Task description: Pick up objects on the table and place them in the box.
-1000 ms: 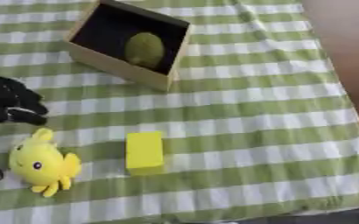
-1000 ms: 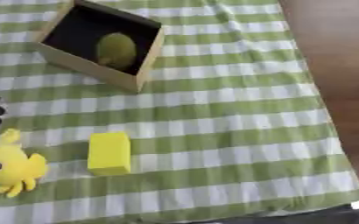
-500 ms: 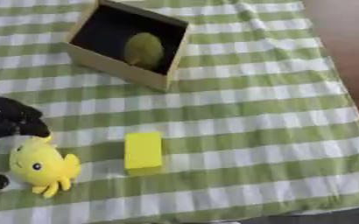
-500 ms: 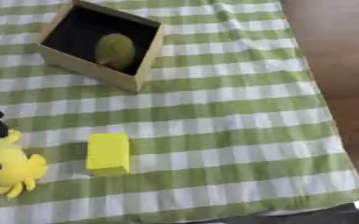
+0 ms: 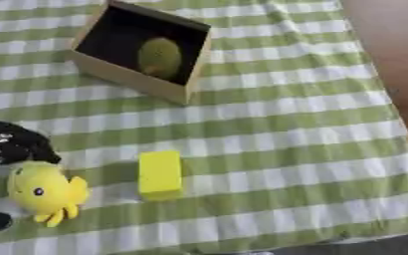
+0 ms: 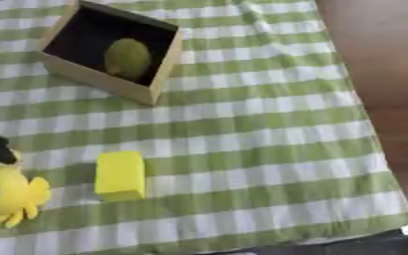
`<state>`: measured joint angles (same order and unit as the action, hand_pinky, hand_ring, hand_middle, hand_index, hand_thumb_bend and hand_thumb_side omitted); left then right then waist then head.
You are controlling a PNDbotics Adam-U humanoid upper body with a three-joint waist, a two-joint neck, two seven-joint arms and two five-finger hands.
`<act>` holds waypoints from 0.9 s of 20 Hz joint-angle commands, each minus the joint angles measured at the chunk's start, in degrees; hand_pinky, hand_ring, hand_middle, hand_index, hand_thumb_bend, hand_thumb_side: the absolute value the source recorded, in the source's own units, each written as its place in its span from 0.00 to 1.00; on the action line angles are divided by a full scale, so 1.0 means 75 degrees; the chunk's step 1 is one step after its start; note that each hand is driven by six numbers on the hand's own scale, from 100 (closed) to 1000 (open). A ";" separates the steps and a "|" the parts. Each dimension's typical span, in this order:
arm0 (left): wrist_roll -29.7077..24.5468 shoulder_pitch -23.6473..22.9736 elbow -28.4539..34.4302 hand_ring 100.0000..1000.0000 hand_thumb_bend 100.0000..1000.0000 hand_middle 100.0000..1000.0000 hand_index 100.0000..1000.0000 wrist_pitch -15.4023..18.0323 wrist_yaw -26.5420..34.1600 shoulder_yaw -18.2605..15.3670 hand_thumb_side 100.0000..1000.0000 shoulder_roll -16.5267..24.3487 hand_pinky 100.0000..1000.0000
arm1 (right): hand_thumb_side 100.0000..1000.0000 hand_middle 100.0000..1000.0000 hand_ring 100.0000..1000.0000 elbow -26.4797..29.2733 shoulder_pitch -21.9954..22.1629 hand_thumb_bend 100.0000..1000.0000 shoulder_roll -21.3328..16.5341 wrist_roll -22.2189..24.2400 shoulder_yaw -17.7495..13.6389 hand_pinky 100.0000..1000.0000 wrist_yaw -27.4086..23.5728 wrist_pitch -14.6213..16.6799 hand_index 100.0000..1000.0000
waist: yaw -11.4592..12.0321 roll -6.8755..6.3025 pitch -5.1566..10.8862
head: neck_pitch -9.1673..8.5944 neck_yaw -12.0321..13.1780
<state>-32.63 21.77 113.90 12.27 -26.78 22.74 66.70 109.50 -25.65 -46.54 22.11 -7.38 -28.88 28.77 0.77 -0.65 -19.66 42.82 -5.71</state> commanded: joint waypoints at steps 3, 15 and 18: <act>0.0052 0.0241 0.0092 0.95 0.35 0.82 0.95 -0.0434 -0.0147 0.0184 0.15 -0.0053 0.94 | 0.43 0.46 0.99 -0.0048 -0.0065 0.00 -0.0085 0.0108 -0.0112 1.00 -0.0073 -0.0111 0.89 | -0.0041 -0.0114 0.0171 | -0.0052 0.0053; -0.1003 0.0442 0.0092 0.89 0.49 0.79 0.93 -0.0728 -0.0455 0.0455 0.20 -0.0205 0.91 | 0.47 0.46 1.00 -0.0170 -0.0026 0.00 -0.0007 0.0122 -0.0179 1.00 -0.0054 -0.0275 0.88 | -0.0114 -0.0140 0.0138 | -0.0020 0.0102; -0.1035 0.0388 0.0092 0.88 0.51 0.78 0.91 -0.0762 -0.0806 0.0470 0.21 -0.0200 0.89 | 0.47 0.45 1.00 -0.0211 0.0003 0.00 0.0013 0.0167 -0.0188 1.00 -0.0027 -0.0311 0.88 | -0.0121 -0.0138 0.0131 | -0.0025 0.0112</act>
<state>-40.10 24.28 113.92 6.63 -31.76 26.60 63.91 107.76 -25.18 -45.52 23.27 -7.80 -28.92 26.60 -0.04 -0.96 -19.67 42.77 -5.06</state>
